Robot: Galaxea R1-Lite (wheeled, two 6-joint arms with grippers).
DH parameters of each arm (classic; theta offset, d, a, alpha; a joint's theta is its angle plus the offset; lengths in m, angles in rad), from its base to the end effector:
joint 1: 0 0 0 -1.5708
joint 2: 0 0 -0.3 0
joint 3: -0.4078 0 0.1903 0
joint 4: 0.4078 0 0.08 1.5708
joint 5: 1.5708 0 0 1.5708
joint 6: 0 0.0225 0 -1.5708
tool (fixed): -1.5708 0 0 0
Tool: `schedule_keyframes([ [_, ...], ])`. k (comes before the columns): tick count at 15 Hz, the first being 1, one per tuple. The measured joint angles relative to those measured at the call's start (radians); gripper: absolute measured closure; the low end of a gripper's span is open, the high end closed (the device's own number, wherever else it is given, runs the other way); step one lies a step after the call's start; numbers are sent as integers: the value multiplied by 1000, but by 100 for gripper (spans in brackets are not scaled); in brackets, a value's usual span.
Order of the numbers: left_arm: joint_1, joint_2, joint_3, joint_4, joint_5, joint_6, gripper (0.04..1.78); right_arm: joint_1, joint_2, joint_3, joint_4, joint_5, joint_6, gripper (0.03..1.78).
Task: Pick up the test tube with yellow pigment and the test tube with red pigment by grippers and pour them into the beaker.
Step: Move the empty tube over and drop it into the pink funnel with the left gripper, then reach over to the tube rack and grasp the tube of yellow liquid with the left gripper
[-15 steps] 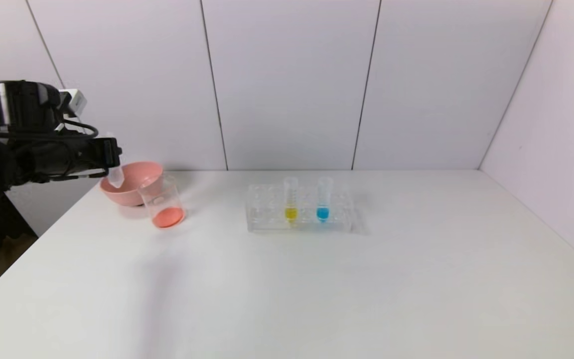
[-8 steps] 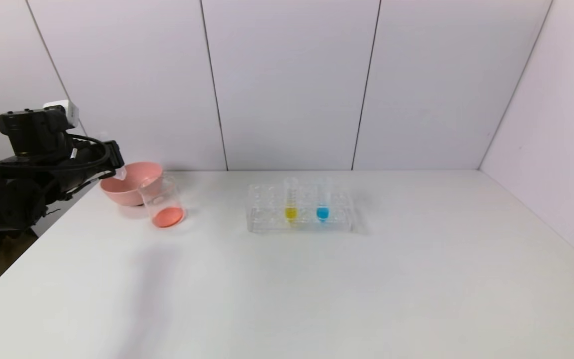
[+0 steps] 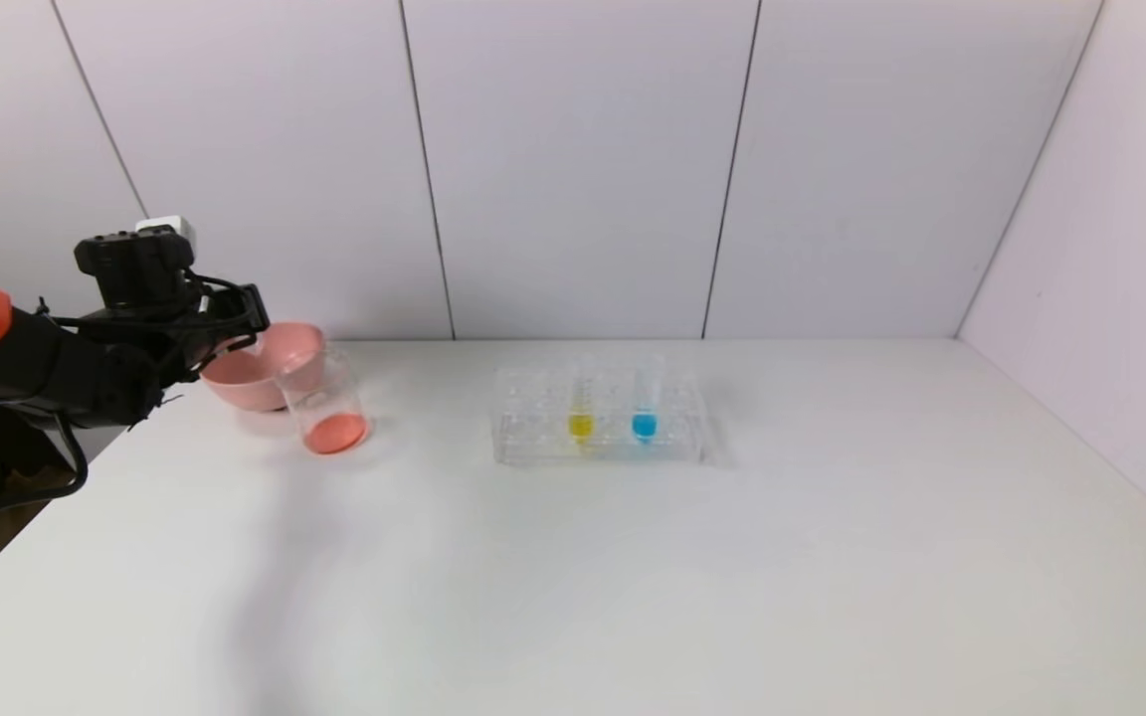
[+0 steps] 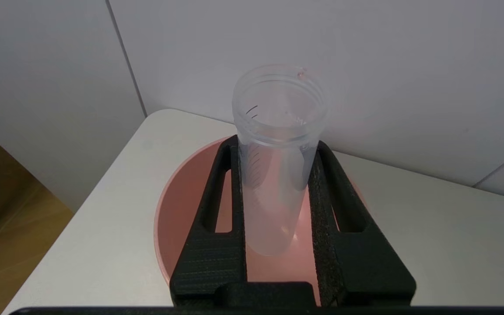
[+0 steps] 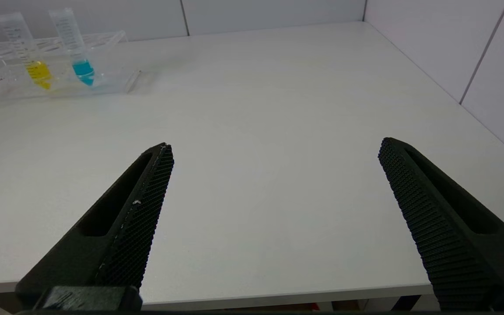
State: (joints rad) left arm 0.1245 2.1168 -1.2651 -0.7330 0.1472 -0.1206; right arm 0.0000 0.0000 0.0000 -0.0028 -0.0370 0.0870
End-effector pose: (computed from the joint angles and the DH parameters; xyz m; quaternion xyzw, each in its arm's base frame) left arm 0.4254 0.0566 0.1625 -0.0589 0.0511 0.1385 0.9873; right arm -0.0228 -0.0008 0.0758 0.0435 -0.0022 -0.0184 0.9989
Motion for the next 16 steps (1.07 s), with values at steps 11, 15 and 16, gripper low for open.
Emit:
schedule_keyframes([
  [11, 4, 50, -36, -7, 12, 22, 52, 0, 0, 0, 0, 0, 0, 10],
  [15, 0, 11, 0, -9, 9, 24, 11, 0, 0, 0, 0, 0, 0, 10],
  [16, -5, -16, 27, -8, 4, 24, 7, 0, 0, 0, 0, 0, 0, 10],
])
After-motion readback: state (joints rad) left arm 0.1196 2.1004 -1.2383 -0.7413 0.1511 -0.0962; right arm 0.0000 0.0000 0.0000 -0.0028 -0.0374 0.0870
